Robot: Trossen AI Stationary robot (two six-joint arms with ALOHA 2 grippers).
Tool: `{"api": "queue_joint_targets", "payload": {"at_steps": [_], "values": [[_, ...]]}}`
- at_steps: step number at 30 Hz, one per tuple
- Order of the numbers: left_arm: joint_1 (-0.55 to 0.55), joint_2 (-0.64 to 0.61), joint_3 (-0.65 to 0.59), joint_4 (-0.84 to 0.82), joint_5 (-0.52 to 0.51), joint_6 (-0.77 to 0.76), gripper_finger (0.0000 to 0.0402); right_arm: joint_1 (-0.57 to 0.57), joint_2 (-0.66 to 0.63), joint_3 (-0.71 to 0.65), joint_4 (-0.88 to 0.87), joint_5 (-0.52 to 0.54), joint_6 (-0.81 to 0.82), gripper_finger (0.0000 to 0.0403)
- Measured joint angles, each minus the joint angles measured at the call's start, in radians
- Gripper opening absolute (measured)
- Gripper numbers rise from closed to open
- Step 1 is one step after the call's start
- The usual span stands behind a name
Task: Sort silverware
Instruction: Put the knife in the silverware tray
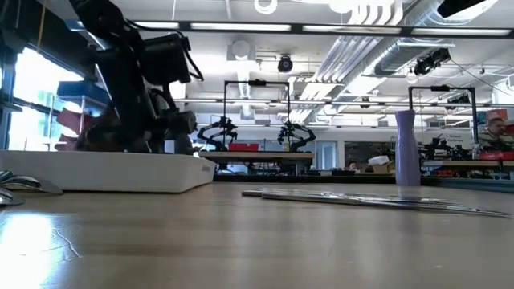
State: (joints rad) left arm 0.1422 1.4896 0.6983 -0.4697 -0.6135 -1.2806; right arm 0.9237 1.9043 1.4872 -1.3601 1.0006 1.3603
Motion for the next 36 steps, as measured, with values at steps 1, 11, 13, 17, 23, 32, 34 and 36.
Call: {"api": "queue_joint_targets", "payload": {"at_steps": [1,11,13,17,23,32,34,36], "values": [[0.001,-0.002,0.000,0.000,-0.001,0.000,0.0081,0.000,0.000,0.000,0.001,-0.003,0.000,0.0209],[-0.061,-0.104,0.078,-0.014,-0.001,0.243,0.0142,-0.004,0.002,-0.021,0.025,-0.123,-0.081,0.0208],[-0.110,-0.150,0.112,-0.007,-0.007,0.305,0.0142,-0.018,0.003,-0.046,0.051,-0.195,-0.144,0.0208],[-0.271,-0.215,0.156,0.010,-0.048,0.420,0.0133,-0.071,0.001,-0.123,0.123,-0.332,-0.314,0.0208],[-0.527,-0.216,0.164,0.077,-0.186,0.445,0.0119,-0.191,-0.065,-0.256,0.370,-0.494,-0.613,0.0208],[-0.625,-0.008,0.164,0.432,-0.046,0.876,0.0117,-0.376,-0.121,-0.456,0.819,-0.576,-0.679,0.0208],[-0.605,0.069,0.164,0.562,0.013,0.975,0.0117,-0.411,-0.115,-0.498,0.897,-0.570,-0.614,0.0208],[-0.578,0.147,0.164,0.688,0.087,1.050,0.0117,-0.438,-0.109,-0.533,0.947,-0.570,-0.560,0.0208]]}}
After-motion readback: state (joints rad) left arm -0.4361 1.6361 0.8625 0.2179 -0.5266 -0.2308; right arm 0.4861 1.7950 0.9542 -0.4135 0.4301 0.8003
